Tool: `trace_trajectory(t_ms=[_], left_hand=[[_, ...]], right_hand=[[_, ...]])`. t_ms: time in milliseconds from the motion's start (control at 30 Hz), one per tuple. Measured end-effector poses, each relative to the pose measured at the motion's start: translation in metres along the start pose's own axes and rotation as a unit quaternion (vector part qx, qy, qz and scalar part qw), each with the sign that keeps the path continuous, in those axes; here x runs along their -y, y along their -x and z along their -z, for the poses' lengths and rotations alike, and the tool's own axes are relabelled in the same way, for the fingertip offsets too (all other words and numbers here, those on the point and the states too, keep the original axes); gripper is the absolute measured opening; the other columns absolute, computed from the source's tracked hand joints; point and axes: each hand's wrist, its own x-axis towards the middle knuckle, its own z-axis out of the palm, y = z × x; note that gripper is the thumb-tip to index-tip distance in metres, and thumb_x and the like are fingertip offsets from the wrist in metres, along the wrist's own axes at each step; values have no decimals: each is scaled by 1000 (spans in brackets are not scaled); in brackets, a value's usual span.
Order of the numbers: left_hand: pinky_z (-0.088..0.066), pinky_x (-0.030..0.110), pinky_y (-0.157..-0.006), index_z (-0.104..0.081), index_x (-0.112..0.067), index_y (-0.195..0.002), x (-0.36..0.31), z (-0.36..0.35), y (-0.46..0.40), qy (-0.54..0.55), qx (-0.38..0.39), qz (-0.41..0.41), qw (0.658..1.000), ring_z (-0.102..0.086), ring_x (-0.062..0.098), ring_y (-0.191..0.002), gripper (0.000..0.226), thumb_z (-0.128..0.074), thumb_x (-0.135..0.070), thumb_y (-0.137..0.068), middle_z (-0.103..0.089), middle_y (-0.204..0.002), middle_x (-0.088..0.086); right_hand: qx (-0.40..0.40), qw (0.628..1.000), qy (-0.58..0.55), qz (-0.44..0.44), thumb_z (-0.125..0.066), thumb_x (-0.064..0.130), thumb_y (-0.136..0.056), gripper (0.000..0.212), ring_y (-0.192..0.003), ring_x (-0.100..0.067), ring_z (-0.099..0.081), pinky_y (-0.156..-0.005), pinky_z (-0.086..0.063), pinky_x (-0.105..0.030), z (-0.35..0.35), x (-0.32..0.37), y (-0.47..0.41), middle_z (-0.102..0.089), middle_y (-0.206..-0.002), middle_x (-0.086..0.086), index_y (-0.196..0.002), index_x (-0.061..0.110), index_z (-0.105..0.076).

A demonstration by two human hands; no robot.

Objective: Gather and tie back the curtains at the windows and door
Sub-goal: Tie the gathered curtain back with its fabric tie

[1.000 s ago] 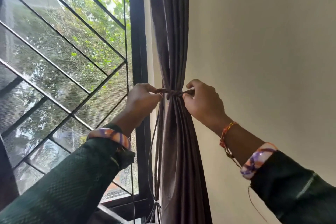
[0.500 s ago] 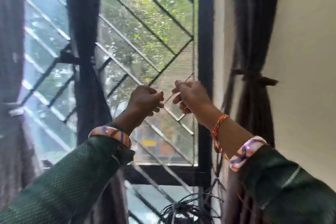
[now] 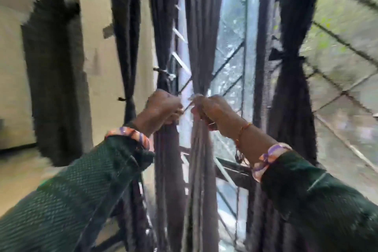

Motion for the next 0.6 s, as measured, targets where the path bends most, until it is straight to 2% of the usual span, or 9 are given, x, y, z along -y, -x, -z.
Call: trace_trajectory(t_ms=[67,167,267,333,467,600], left_hand=[[-24,11,-33,-47,-12,-61,24,46,-5,13,-12,34,999,-34,-1,-22,32,-44,-12,-93,-47,-54,2],[-26,9,-35,-53,-12,-62,63,109,-16,-33,-67,60,995,-38,-1,-24,31,-46,-16,-92,-53,-39,-4],[-30,8,-31,-57,-9,-66,90,159,-29,-74,-100,100,987,-44,1,-28,27,-47,-12,-91,-57,-57,3],[-35,11,-35,-60,-6,-72,105,186,-39,-92,-118,118,982,-49,7,-41,23,-49,-12,-91,-58,-63,6],[-41,21,-54,-64,-2,-79,132,220,-71,-85,-130,129,980,-50,13,-55,20,-53,-13,-92,-59,-67,8],[-41,23,-55,-65,-1,-84,157,241,-120,-81,-130,125,980,-51,13,-57,17,-55,-13,-91,-60,-69,7]], right_hand=[[38,999,-7,-13,-39,31,-99,42,-22,-4,-32,-34,-24,-6,-53,1,-13,-51,-53,-5,-65,10,-51],[76,997,-7,-33,-37,33,-99,44,-27,-7,-35,-40,-28,-11,-122,2,-30,-50,-56,-4,-62,12,-50],[104,994,-10,-35,-39,29,-97,40,-39,-12,-37,-45,-30,-15,-177,3,-47,-52,-58,-5,-64,11,-52],[125,992,-9,-34,-40,29,-97,38,-40,-11,-38,-44,-31,-14,-206,4,-59,-52,-57,-3,-66,12,-53],[151,988,-15,-28,-40,29,-98,38,-44,-12,-41,-44,-34,-19,-252,-4,-95,-53,-58,-4,-69,10,-54],[151,988,-1,-20,-39,30,-98,39,-44,-11,-42,-45,-35,-18,-293,-16,-150,-54,-58,-3,-68,10,-54]])
